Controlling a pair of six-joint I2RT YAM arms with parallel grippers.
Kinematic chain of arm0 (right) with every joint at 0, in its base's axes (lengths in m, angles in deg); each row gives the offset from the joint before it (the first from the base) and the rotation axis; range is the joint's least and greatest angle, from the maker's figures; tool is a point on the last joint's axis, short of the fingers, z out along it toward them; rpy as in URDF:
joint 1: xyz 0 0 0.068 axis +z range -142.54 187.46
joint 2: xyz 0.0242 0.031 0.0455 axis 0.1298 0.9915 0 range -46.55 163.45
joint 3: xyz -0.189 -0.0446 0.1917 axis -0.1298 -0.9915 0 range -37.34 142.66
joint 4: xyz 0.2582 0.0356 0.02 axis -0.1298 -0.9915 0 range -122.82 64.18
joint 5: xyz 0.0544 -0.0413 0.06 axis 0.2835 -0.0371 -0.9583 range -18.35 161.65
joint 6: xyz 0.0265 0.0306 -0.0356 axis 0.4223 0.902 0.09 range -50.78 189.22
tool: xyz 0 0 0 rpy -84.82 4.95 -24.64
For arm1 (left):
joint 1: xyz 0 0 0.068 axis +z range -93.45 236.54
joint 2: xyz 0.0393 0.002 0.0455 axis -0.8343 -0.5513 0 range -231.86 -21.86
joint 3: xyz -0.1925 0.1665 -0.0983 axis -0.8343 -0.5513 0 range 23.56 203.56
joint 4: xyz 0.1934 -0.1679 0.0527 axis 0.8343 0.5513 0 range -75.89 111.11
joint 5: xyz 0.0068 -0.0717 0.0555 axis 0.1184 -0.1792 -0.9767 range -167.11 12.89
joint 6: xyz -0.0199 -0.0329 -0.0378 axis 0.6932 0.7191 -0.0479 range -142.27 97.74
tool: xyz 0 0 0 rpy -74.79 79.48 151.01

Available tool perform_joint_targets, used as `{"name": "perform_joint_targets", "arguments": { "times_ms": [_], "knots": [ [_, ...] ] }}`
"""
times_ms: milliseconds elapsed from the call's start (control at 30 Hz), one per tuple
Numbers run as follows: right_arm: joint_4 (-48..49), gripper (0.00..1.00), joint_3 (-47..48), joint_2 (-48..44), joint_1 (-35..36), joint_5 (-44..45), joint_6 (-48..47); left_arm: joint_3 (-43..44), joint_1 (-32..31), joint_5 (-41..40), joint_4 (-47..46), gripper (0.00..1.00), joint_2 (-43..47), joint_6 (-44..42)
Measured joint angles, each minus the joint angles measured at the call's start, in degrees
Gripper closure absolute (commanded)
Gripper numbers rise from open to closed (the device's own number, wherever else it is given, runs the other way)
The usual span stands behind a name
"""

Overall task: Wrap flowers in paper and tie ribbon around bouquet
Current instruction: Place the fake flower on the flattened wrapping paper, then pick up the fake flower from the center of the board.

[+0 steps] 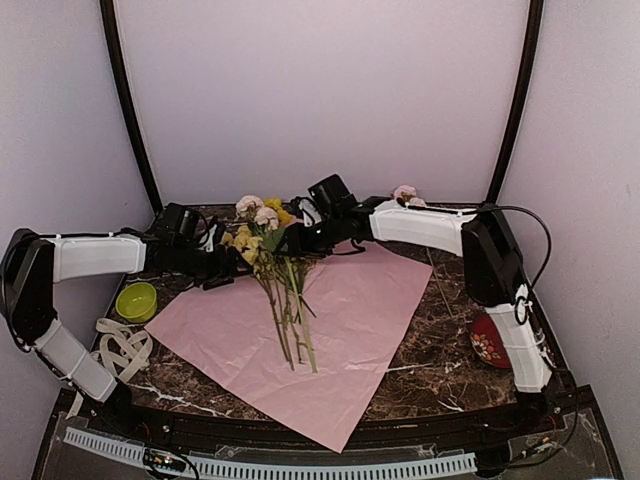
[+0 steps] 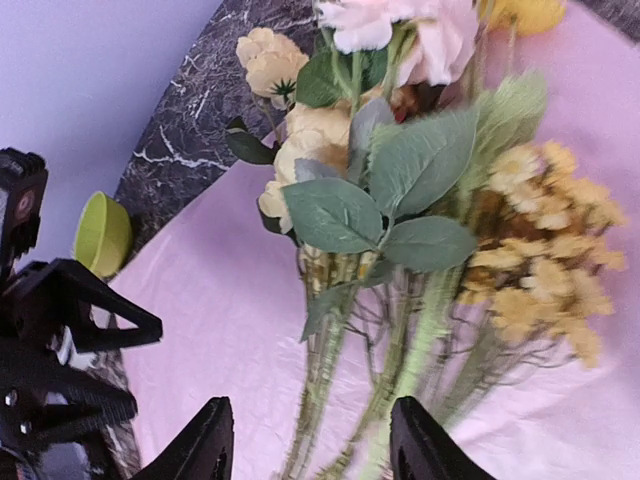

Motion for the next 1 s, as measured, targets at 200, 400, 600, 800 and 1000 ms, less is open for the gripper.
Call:
{"name": "perform_joint_targets", "arguments": {
  "times_ms": [200,400,600,800,1000],
  "knots": [
    [-6.6,0.04,-10.23,-15.63,-7.54,16.94,-10.01,0.57,-1.68,-2.69,0.85,0.32,0.0,-0.92],
    [-12.55,0.04,-12.46,-16.76,-23.74,28.09,-14.43,1.7,-3.56,-5.88,1.53,0.32,0.0,-1.97],
    [-17.73,0.32,-13.86,-9.49,-31.95,31.58,-17.27,1.51,-3.82,-10.01,1.66,0.32,-0.02,-2.01],
    [-18.86,0.39,-13.88,-6.1,-32.48,25.94,-18.84,1.55,-3.8,-12.98,1.9,0.32,-1.99,-2.01],
    [-18.16,0.72,-13.46,-4.61,-32.44,24.72,-19.78,1.55,-3.82,-14.21,1.88,0.32,-4.74,-2.01]
  ]
}}
